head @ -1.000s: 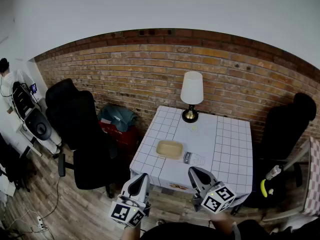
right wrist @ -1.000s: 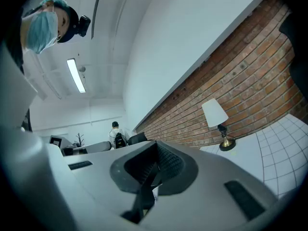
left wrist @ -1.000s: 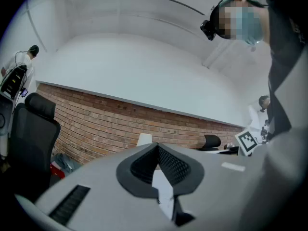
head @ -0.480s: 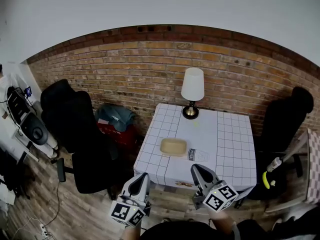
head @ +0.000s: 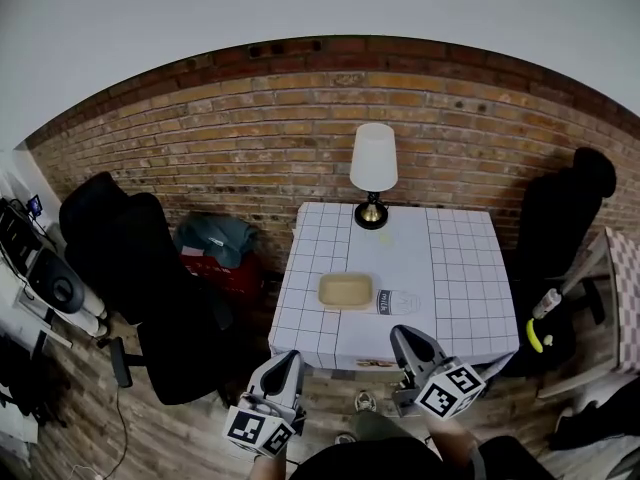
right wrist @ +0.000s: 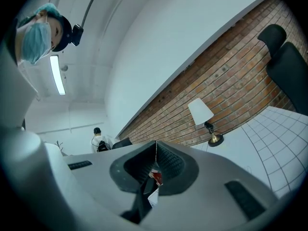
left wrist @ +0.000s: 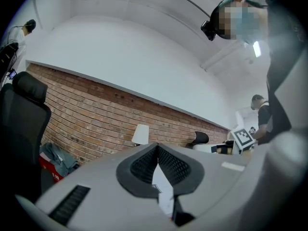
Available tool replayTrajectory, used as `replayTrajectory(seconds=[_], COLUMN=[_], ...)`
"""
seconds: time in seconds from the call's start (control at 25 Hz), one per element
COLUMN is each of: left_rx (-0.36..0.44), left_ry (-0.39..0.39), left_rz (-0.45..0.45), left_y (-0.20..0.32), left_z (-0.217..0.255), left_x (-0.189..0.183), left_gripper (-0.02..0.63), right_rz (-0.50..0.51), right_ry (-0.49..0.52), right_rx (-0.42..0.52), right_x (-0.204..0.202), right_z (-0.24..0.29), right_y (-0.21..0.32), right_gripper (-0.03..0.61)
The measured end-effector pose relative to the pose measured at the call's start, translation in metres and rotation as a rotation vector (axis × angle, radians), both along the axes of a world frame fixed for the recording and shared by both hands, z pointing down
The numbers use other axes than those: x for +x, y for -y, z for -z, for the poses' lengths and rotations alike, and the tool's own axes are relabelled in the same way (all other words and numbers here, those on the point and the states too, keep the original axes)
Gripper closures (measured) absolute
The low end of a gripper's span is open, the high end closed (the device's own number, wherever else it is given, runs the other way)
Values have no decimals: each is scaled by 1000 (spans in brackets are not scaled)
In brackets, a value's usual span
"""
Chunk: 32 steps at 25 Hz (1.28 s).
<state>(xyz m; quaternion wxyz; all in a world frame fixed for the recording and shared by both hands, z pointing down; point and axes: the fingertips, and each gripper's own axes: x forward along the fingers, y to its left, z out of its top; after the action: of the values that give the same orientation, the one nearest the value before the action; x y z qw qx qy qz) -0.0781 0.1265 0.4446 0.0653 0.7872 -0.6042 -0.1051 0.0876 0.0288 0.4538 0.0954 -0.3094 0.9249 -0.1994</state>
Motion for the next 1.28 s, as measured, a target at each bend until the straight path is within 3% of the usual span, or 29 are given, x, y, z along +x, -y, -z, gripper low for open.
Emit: replayTrajectory(seconds=[0.44,0.96,1.28], left_rx=[-9,-18,-49], left_ry=[-3,5,-6], left_rz=[24,38,65], left_y=[72,169,203], left_z=[4,1,-10], left_x=[-37,-39,-41], left_gripper=[603,603,603], right_rz=[37,83,105], right_ry=[-8,-13,-20], right_rx=[-6,-35,-47], right_x=[-39,-50,-60], right_z=[2,-9,-18], right_y=[68,154,185], right_gripper=[572,574,573])
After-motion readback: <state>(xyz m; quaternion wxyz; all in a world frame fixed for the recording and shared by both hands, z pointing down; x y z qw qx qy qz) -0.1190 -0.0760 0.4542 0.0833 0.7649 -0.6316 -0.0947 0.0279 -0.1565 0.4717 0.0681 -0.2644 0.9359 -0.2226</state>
